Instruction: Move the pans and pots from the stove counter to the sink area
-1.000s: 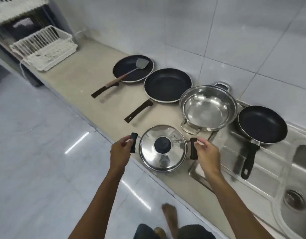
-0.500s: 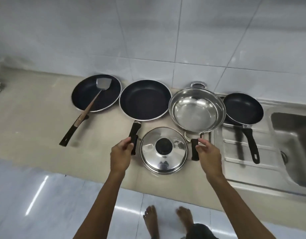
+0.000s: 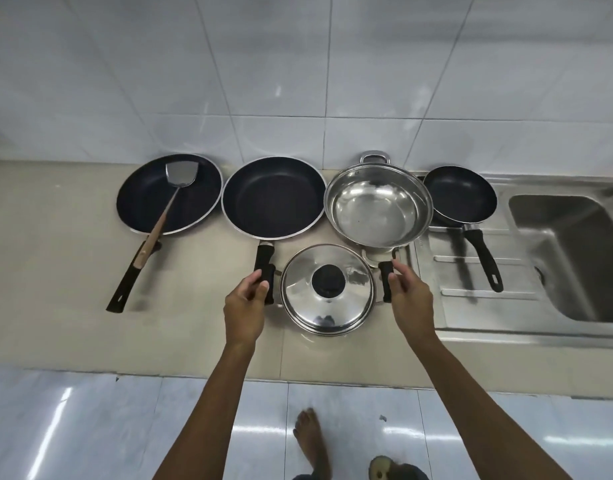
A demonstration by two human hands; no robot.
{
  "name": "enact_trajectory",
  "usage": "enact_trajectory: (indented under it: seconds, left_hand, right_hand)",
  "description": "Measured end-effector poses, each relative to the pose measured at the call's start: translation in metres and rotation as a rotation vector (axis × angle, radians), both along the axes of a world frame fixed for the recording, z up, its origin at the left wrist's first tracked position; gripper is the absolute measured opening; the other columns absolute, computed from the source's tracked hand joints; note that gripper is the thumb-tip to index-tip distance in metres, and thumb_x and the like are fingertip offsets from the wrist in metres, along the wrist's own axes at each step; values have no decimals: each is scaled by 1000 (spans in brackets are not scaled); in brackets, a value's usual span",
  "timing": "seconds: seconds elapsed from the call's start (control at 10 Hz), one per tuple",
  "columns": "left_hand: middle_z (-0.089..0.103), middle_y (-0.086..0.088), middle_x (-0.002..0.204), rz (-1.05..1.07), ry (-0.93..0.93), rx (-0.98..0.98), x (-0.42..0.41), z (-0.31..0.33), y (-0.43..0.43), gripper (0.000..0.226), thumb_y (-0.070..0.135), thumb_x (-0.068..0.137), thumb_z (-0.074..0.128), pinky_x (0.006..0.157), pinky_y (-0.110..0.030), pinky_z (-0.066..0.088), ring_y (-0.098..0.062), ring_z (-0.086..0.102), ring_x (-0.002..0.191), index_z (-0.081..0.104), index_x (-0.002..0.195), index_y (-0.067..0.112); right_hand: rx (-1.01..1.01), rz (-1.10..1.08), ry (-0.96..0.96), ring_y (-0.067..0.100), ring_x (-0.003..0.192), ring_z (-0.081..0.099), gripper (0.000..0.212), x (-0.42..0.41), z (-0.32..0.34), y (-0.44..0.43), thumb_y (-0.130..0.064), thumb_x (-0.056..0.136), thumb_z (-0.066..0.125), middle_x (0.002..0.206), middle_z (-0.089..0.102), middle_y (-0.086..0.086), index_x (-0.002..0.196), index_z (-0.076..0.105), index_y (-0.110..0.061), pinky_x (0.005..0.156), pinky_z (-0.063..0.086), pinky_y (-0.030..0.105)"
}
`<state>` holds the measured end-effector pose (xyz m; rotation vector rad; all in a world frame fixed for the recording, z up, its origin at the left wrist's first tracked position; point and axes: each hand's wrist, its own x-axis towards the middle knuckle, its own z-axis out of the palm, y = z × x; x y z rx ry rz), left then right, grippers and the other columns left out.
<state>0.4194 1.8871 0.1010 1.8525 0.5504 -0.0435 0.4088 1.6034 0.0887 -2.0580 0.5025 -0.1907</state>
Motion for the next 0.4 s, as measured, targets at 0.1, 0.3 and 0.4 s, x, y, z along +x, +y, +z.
enact_trajectory:
  seconds: [0.1,0.3,0.4]
  left_hand:
    - [73,-11,119,-3,7,88,-3,3,-5,35,24,100,61,101,-40,53,-30,68,111,66,133,15]
    - [71,-18,114,-14,86,242,-43,3,-37,41,39,104,49,86,-36,44,-38,64,110,67,119,5]
    - [70,-15,123,-28,100,255,-77,-5,-69,40,40,104,47,89,-31,40,-34,62,116,65,125,10]
  right_hand:
    - [-38,27,4,28,107,68,34,0,3,0,-15,102,56,116,74,15,136,62,-10,91,47,28]
    - [-123,201,-10,29,98,71,42,-20,8,-11,-18,100,60,112,76,12,141,55,-11,83,47,26]
    - [-286,365,-15,30,111,65,47,-44,-2,-30,-29,102,55,128,67,13,144,51,-9,93,52,38]
